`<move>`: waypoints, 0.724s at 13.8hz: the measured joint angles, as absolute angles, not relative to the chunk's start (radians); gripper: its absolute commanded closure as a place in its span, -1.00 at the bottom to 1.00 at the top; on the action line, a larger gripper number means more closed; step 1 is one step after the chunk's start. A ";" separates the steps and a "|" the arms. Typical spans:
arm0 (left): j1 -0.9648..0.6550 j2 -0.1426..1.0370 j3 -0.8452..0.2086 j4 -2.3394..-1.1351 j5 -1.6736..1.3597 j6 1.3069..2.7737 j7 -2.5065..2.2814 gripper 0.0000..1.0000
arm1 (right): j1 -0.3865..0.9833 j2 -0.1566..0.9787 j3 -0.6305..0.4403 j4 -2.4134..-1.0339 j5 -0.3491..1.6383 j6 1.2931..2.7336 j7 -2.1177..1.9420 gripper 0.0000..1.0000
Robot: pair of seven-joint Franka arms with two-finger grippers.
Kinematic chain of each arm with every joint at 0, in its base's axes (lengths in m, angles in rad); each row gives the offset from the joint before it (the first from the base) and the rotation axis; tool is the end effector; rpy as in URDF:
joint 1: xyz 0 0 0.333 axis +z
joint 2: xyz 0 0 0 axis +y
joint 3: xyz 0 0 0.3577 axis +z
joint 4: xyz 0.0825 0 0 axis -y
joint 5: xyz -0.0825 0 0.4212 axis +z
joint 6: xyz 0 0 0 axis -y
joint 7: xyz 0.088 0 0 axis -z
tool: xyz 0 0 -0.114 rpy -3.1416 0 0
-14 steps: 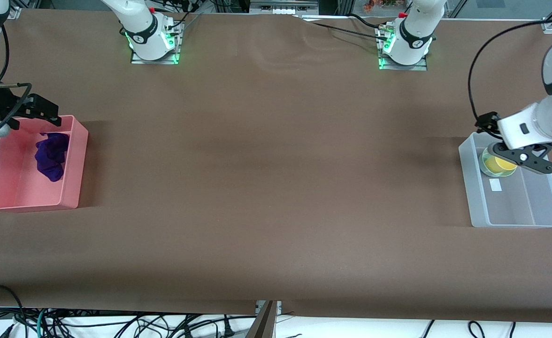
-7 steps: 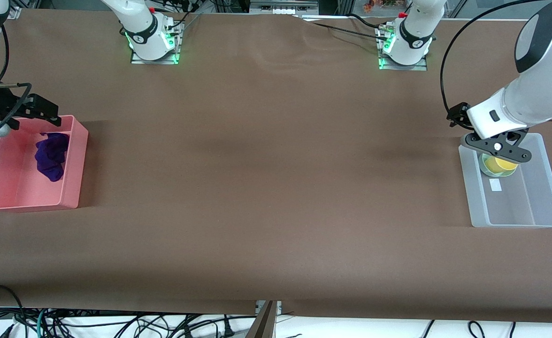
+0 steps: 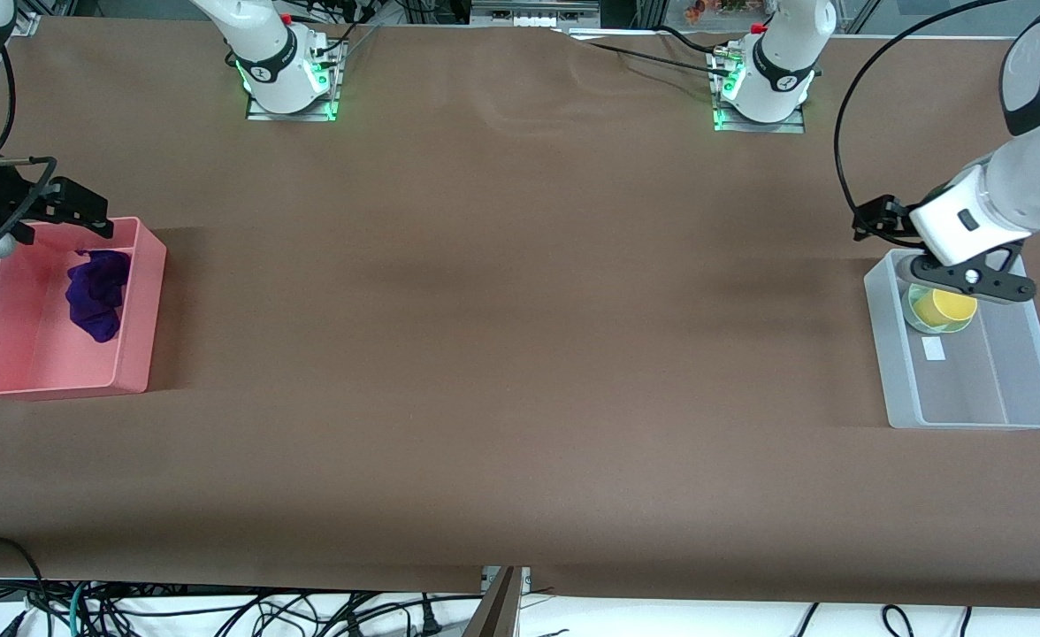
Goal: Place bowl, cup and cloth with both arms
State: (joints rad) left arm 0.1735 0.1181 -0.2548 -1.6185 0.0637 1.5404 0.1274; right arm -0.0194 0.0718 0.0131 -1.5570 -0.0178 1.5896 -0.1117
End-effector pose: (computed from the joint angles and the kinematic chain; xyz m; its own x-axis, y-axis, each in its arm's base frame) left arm 0.6156 -0.0348 0.5636 0.9588 -0.2076 -0.1938 -0.2133 -0.9770 -0.0086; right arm 0.6167 -0.0062 0.6245 0.9936 0.1055 -0.0408 0.1061 -0.9943 0.0124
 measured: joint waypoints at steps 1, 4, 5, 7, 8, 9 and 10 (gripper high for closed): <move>0.101 0.107 -0.170 -1.631 0.045 1.561 0.127 -1.00 | -0.020 0.072 0.013 -1.557 -0.018 1.590 -0.112 -1.00; 0.022 0.047 -0.073 -1.718 0.000 1.647 0.126 -1.00 | -0.020 0.072 0.013 -1.557 -0.018 1.590 -0.112 -1.00; 0.010 0.017 -0.061 -1.764 0.000 1.679 0.126 -1.00 | -0.020 0.072 0.013 -1.557 -0.018 1.590 -0.112 -1.00; -0.010 -0.029 -0.050 -1.820 0.000 1.705 0.121 -1.00 | -0.021 0.072 0.012 -1.557 -0.018 1.590 -0.112 -1.00; -0.018 -0.043 -0.050 -1.833 0.000 1.709 0.107 -1.00 | -0.021 0.072 0.012 -1.557 -0.018 1.590 -0.112 -1.00; -0.026 -0.051 -0.049 -1.841 0.000 1.712 0.091 -1.00 | -0.021 0.072 0.012 -1.557 -0.018 1.590 -0.112 -1.00; -0.031 -0.054 -0.049 -1.843 0.000 1.714 0.083 -1.00 | -0.021 0.072 0.013 -1.557 -0.018 1.590 -0.112 -1.00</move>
State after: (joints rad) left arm -0.0309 -0.0538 -0.0490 -1.8430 -0.0004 1.7142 0.0829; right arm -0.0206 0.0719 0.0125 -1.5568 -0.0178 1.5896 -0.1118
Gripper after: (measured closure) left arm 0.000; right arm 0.000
